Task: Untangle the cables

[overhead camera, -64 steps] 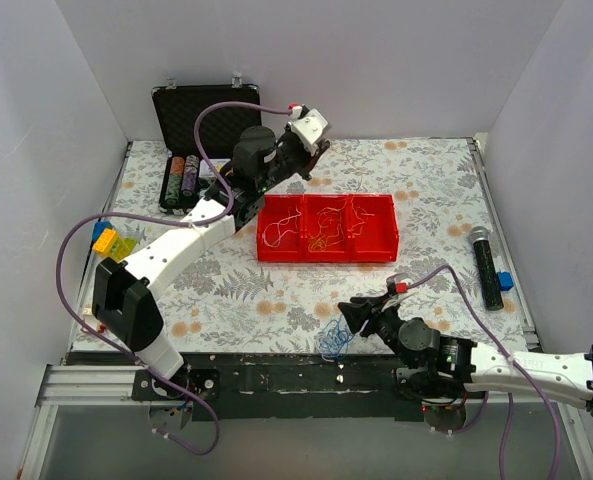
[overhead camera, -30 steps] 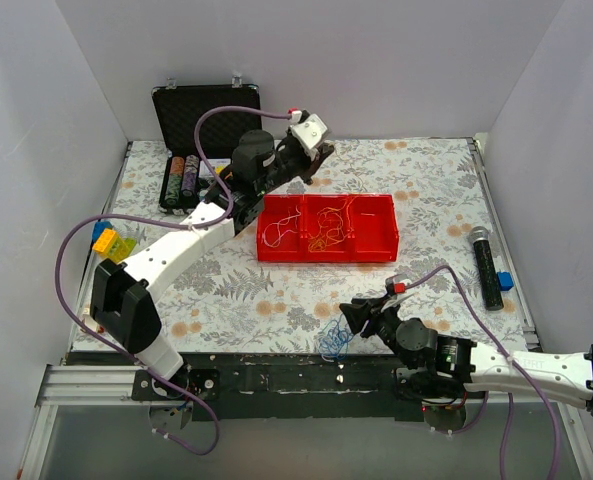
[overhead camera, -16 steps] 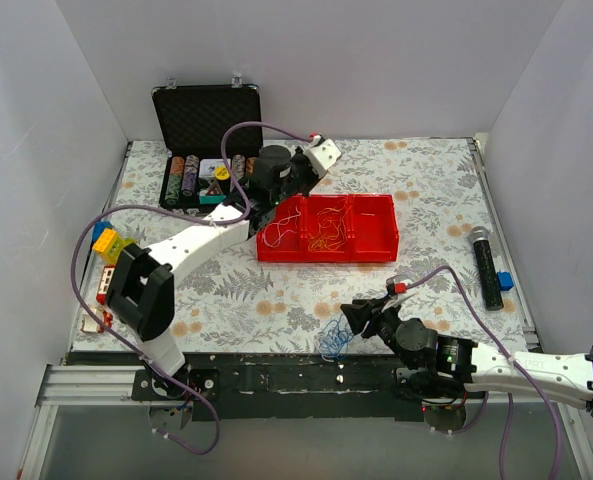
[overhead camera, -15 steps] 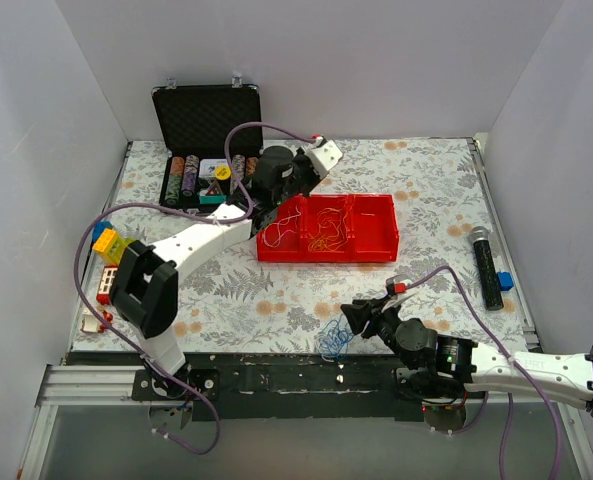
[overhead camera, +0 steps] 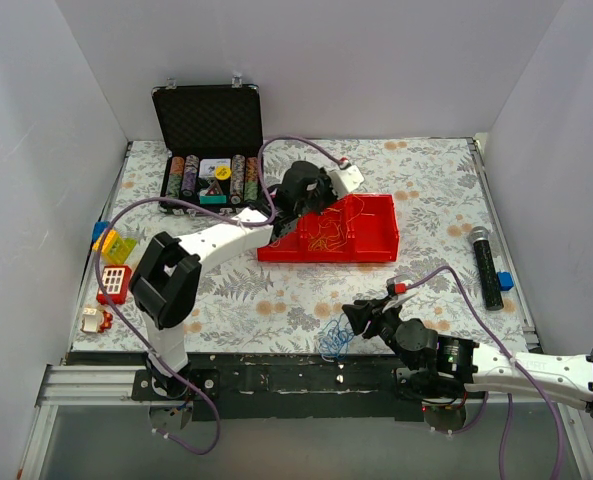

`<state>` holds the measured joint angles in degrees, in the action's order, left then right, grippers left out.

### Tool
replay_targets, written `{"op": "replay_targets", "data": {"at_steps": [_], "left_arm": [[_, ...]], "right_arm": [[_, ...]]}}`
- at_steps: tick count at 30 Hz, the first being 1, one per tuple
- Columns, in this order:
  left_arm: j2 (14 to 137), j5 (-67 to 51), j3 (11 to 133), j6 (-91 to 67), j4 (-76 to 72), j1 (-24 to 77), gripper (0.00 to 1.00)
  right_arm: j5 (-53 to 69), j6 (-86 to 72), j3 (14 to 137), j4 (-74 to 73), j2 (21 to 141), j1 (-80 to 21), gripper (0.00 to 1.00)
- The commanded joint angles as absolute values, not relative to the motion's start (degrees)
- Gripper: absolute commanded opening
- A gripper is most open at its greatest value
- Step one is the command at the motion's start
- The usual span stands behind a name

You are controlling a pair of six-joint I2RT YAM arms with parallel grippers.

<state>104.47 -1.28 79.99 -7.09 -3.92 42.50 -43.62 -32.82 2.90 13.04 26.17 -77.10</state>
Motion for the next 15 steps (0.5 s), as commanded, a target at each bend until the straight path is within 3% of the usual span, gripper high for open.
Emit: {"op": "replay_targets", "data": {"at_steps": [1,11,15], "left_arm": [[107.66,1.67,84.10,-8.87,-0.27,43.95,0.00],[108.64,1.58,83.23,-11.16,2.81,43.77,0.23],[107.84,1.05,83.32,-11.95,3.60,43.59,0.38]], "right_arm": [[-45.70,-32.87,2.55,12.40,25.14,-76.99,0.47],[-46.05,-31.03,4.74,12.04,26.10,-76.99,0.48],[-46.23,-30.32,5.71,11.87,26.63,-76.99,0.48]]}}
